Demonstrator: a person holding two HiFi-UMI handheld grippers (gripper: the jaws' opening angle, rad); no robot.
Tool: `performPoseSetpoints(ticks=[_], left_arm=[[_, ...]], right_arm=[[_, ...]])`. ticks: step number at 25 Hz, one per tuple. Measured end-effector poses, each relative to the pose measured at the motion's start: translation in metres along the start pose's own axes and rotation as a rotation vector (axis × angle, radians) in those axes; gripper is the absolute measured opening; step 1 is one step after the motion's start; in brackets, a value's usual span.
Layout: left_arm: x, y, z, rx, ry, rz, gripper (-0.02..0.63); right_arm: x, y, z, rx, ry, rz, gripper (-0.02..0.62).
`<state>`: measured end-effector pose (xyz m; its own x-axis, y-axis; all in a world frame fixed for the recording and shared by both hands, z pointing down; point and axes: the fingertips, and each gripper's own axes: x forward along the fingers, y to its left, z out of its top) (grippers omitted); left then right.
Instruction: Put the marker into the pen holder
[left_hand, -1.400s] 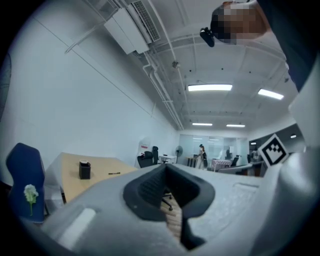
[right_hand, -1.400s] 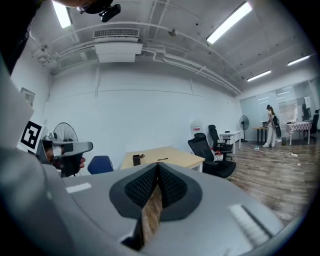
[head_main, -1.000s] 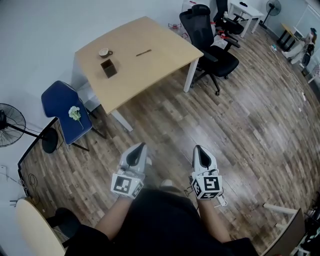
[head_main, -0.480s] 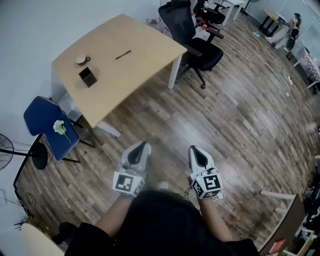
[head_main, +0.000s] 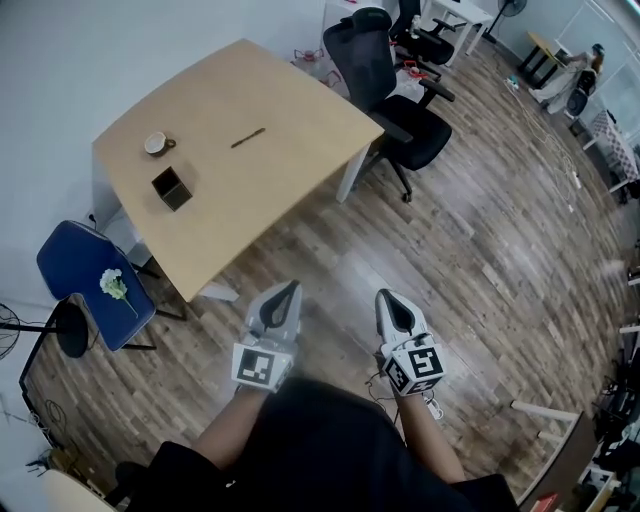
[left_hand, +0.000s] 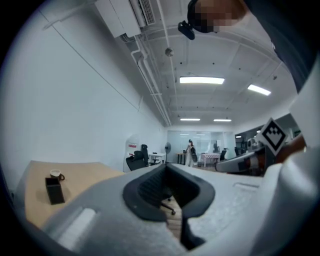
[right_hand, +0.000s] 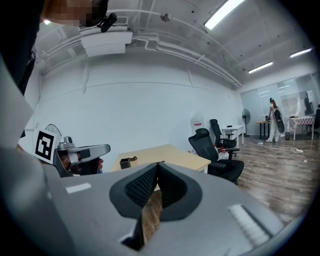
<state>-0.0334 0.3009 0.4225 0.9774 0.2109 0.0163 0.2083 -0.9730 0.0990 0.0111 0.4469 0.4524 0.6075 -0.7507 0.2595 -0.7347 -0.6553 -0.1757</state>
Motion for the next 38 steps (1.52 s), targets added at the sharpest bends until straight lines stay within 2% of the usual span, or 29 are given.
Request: performPoseSetpoints(ticks=[4,9,17,20,24,30,33,38], left_arm=[[0.021,0.053,0.014,-0.015,-0.005,0.043,0.005],[0.036,0.121,0.009,-0.034,0.024,0.091,0.005],[0.065,0.19,0.011,-0.087,0.017,0.059,0.004],[0.075,0.209,0.009,-0.093,0.001,0.028,0.003],[0.081,0.23,0.003,-0.101,-0.007,0.04,0.003],[0.078,0.251,-0.008,-0.134,0.017,0.11,0.003],[0.08,0.264,-0.003,-0.131,-0.005,0.151,0.005],[0.099,0.293,-0.005,-0.125,0.0,0.252,0.003]], right_arm=[[0.058,0.003,0.016,-0.007,0.042,0.034,0.003],[0.128,0.005,0.025,-0.021,0.085,0.038,0.003],[0.22,0.02,0.04,-0.041,0.094,0.066,0.003],[0.241,0.019,0.039,-0.032,0.116,0.032,0.003],[0.263,0.014,0.039,-0.019,0.161,-0.014,0.003],[0.307,0.04,0.051,-0.068,0.155,0.073,0.003],[0.331,0.052,0.047,-0.083,0.17,0.144,0.003],[0.385,0.045,0.052,-0.071,0.172,0.257,0.003]])
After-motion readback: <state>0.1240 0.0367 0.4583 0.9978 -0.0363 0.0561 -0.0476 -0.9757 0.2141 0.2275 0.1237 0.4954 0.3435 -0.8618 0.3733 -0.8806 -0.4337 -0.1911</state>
